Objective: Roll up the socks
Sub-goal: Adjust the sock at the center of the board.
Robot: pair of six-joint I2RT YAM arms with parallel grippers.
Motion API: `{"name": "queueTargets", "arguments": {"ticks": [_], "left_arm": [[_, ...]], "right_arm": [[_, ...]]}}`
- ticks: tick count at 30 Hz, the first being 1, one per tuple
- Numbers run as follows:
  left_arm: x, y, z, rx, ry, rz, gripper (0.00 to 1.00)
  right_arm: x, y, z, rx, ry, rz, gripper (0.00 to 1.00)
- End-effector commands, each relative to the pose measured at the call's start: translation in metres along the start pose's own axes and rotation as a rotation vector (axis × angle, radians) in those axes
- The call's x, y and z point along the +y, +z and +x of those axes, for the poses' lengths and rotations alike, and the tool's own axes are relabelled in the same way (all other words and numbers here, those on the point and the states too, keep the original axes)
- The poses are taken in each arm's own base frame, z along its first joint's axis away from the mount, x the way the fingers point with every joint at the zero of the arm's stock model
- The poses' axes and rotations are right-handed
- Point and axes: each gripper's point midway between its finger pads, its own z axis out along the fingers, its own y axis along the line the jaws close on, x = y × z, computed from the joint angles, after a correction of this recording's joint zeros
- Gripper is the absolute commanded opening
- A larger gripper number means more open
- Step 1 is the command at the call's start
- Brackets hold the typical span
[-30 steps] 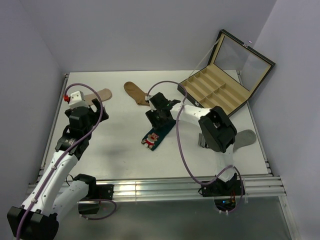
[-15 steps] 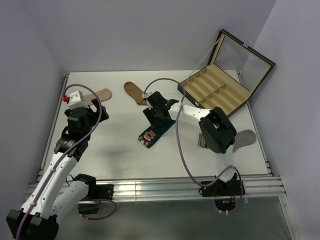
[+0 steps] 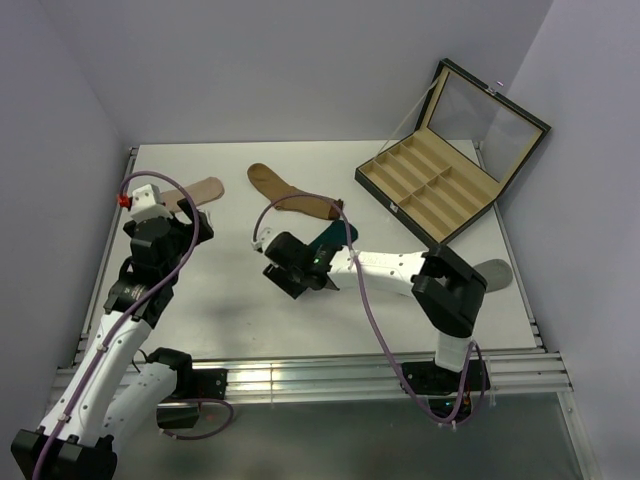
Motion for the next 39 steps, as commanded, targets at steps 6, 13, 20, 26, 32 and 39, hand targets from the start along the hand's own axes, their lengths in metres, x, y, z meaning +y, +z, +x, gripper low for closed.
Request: {"name": "queueTargets", "arguments": {"ticks": [6, 13, 20, 26, 32, 39], "left_arm": [[-0.001, -0.001, -0.014, -0.041, -0.030, -0.011, 0.99], [-0.001, 0.001, -0.010, -0.028, -0.025, -0.011, 0.99], [-0.002, 0.003, -0.008, -0.018, -0.024, -0.012, 0.99], [-0.002, 0.005, -0.006, -0.010, -0.019, -0.015, 0.99], [-0.002, 0.006, -0.004, -0.004, -0.019, -0.012, 0.99], [-0.002, 0.007, -0.002, 0.003, -0.017, -0.014, 1.00]], "right_arm": [[0.016, 0.008, 0.000, -0.013, -0.107, 0.046, 0.63], [0.020, 0.016, 0.001, -0.001, -0.130, 0.053, 0.62], [0.024, 0.024, 0.010, 0.021, -0.157, 0.061, 0.59], [0.025, 0.024, 0.010, 0.014, -0.173, 0.069, 0.55], [0.026, 0.024, 0.012, 0.019, -0.190, 0.081, 0.52], [0.029, 0.026, 0.015, 0.025, -0.208, 0.073, 0.51]]}}
